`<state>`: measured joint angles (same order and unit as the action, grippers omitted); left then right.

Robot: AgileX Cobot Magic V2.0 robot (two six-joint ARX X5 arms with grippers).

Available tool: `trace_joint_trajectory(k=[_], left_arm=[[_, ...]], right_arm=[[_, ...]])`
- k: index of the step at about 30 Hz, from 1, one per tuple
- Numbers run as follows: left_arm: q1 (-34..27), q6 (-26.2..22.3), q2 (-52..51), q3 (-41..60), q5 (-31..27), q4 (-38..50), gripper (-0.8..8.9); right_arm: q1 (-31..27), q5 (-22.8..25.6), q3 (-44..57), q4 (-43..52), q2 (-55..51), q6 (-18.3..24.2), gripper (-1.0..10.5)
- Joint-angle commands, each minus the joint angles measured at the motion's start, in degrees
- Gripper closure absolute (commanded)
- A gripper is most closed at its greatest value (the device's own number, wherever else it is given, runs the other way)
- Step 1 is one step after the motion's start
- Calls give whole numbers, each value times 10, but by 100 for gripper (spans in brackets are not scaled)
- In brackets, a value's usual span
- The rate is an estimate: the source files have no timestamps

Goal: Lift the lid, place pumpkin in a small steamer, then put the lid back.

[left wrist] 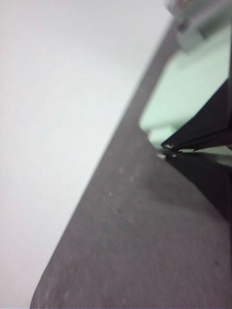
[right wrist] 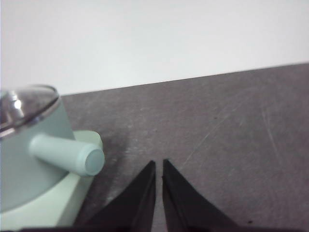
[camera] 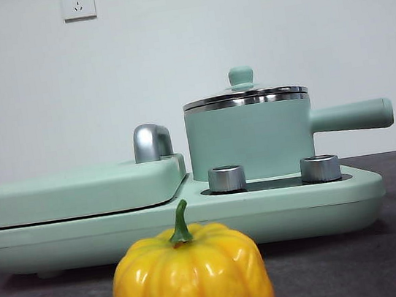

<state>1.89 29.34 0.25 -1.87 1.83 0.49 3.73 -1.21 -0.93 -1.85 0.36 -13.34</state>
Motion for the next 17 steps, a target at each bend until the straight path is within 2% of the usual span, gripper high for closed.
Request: trace_joint_trajectory(k=[1, 7, 11, 17], left_arm=[[0, 49, -1, 11, 3, 27, 807], [0, 48, 0, -15, 2, 38, 806], [0, 46, 0, -58, 3, 29, 805], [0, -16, 3, -154, 2, -41, 805]], right_arm=[[0, 1, 2, 14, -2, -44, 923], [2, -5, -23, 35, -2, -72, 935], [2, -5, -67, 24, -1, -71, 935], [2, -5, -132, 14, 6, -40, 935]])
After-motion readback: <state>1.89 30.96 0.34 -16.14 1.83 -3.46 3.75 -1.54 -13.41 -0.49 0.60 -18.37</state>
